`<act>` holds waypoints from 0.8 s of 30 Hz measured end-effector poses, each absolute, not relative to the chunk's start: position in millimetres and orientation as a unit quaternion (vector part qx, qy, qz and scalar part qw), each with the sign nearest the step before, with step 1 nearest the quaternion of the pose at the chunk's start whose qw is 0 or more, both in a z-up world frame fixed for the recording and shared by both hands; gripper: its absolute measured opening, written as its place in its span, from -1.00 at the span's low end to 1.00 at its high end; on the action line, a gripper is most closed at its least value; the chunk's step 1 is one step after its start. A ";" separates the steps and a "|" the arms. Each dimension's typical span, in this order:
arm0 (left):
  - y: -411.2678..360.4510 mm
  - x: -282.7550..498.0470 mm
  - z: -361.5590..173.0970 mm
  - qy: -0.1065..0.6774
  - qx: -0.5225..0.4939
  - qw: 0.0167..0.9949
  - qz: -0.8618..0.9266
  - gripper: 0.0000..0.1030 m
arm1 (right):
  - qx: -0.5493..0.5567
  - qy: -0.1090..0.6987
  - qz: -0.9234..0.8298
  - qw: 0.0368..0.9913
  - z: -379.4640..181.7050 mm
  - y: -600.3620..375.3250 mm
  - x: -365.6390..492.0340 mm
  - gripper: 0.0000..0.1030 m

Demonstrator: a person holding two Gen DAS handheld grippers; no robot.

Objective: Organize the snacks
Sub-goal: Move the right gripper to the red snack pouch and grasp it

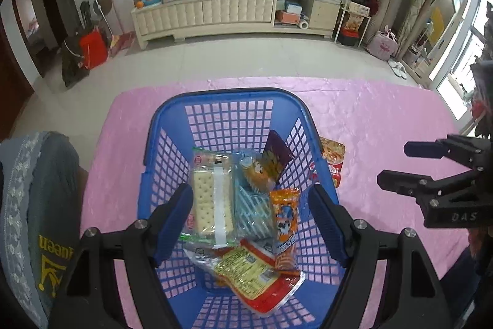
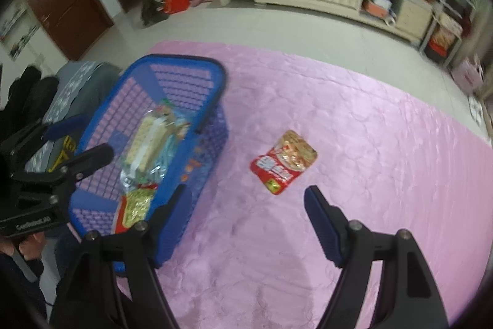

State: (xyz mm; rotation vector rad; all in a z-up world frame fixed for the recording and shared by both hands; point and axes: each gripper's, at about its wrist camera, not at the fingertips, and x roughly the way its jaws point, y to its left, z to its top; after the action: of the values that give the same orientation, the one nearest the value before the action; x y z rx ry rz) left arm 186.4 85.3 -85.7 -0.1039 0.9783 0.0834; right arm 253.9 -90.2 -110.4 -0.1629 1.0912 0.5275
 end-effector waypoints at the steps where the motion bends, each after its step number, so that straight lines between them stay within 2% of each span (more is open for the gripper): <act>1: 85.9 190.3 -87.4 0.472 -0.053 0.879 0.040 0.47 | -0.067 0.518 0.242 0.818 -112.8 -93.8 258.3 0.54; 3: 87.9 199.5 -92.2 0.478 -0.061 0.875 0.044 0.50 | -0.049 0.533 0.227 0.814 -120.8 -98.8 270.3 0.54; 5: 92.3 205.4 -96.9 0.479 -0.070 0.874 0.048 0.69 | -0.031 0.548 0.221 0.806 -129.8 -102.0 283.6 0.54; 7: 96.9 213.6 -103.3 0.483 -0.073 0.871 0.054 0.74 | -0.015 0.560 0.213 0.800 -138.8 -103.5 295.9 0.54; 10: 101.4 226.2 -115.1 0.496 -0.067 0.863 0.067 1.00 | 0.001 0.567 0.200 0.799 -151.0 -103.8 310.4 0.54; 24: 119.4 264.5 -151.7 0.539 -0.083 0.832 0.099 1.00 | 0.025 0.630 0.169 0.757 -229.8 -87.6 361.8 0.54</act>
State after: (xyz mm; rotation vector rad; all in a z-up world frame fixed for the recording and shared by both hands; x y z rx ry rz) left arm 264.5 119.4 -151.7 -0.1757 1.1437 0.2099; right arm 361.8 -87.6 -229.8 0.0547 1.3737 0.3687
